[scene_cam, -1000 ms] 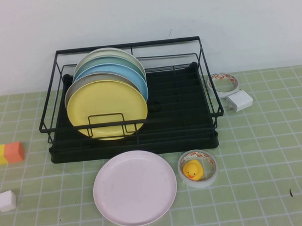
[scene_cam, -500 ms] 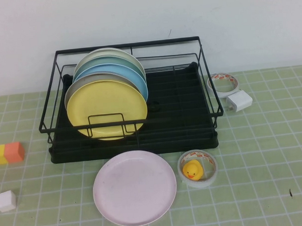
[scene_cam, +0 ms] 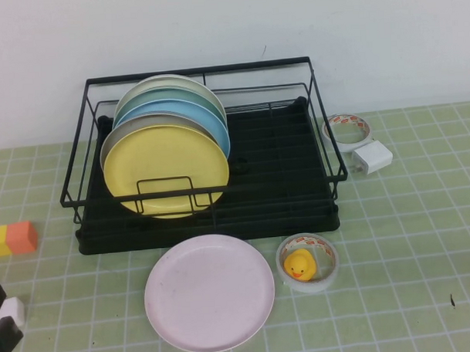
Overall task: Place plate on rack
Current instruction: Pick up the plate from the table
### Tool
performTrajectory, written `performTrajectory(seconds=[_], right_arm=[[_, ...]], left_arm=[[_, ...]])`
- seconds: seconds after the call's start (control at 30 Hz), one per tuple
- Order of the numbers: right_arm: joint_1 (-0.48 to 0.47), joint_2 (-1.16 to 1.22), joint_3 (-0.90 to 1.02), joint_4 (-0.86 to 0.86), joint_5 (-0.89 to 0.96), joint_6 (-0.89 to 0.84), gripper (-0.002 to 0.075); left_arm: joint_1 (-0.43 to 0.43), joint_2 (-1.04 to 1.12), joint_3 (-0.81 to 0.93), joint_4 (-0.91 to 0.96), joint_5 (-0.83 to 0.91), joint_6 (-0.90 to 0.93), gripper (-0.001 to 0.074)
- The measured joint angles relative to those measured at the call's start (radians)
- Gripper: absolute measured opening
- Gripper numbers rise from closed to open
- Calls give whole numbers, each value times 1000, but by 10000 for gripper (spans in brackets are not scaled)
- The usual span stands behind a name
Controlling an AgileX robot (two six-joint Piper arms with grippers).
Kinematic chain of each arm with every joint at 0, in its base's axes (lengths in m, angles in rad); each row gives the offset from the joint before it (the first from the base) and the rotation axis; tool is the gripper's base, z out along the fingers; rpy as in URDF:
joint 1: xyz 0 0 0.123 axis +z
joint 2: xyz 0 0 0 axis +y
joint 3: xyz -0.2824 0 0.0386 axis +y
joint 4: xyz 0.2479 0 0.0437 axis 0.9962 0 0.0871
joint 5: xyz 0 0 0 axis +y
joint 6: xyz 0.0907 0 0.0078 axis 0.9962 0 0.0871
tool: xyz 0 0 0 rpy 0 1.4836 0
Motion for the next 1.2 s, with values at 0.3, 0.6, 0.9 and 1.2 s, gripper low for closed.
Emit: performTrajectory(seconds=[0.3, 0.6, 0.9, 1.2], right_arm=[[67, 465, -32, 724, -140, -610, -1], [374, 829, -247, 791, -217, -660, -1], [561, 1020, -477, 735, -300, -527, 4], [570, 1140, -633, 323, -144, -120, 319]], left_arm=[[0, 15, 0, -102, -8, 0, -2], [0, 17, 0, -103, -10, 7, -3], [0, 17, 0, -103, -10, 25, -3], [0, 17, 0, -103, -10, 32, -3]])
